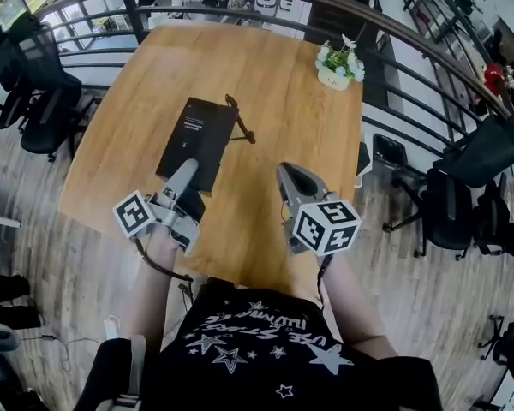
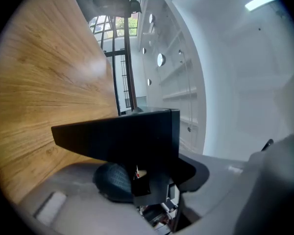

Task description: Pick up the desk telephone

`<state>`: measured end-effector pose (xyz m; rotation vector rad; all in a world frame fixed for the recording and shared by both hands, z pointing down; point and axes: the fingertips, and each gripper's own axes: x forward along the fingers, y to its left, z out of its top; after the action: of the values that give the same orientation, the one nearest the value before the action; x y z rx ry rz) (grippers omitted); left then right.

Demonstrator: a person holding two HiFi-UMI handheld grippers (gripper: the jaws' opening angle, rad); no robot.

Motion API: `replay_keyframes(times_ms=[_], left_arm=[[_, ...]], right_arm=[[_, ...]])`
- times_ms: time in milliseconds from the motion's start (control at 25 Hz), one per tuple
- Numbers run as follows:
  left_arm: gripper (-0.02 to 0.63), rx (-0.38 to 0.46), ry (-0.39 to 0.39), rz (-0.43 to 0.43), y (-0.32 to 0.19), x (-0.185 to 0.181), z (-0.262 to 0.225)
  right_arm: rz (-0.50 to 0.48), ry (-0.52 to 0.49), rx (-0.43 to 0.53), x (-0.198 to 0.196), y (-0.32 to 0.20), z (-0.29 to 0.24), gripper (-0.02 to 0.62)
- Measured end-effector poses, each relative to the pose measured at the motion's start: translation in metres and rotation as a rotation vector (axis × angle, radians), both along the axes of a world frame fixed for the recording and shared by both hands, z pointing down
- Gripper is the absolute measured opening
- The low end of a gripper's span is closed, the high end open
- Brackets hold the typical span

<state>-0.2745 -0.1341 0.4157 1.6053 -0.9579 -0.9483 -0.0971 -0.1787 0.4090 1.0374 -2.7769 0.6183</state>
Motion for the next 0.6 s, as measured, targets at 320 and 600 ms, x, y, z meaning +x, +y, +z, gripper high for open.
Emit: replay_keyframes(times_ms=[320,600], left_arm=[[0.196,0.004,-0.029,-0.090,0.050,0.068,0.002],[0.196,-0.025,-0.033,-0.153,0.093,0.138,0.019]], right_arm=[[-0.072,-0.094,-0.009,0.061,0.015,-0.006,0.000],[-0.146,-0.104,-0.021,0.117,0.045,0.011,0.000]])
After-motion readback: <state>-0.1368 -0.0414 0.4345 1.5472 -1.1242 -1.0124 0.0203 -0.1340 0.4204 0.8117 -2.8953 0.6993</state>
